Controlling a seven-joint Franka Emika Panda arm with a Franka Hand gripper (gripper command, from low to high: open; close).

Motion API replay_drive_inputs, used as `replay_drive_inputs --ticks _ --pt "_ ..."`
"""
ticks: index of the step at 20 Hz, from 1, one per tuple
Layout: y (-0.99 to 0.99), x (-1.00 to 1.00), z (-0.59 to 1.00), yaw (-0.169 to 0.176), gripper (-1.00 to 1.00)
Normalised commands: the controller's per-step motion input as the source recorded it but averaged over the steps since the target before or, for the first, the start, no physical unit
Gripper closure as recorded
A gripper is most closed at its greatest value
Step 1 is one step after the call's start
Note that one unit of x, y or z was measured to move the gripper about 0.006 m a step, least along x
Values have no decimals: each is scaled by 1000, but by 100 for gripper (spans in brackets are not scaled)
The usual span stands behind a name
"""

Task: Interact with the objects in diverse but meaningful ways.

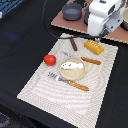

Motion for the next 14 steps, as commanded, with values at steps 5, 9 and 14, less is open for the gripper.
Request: replay_drive_inputs --ticks 5,9,14 --pt "-347 -222 5 180 -100" --pt "-344 -298 0 173 -100" --pt "-469 -458 -10 106 -100"
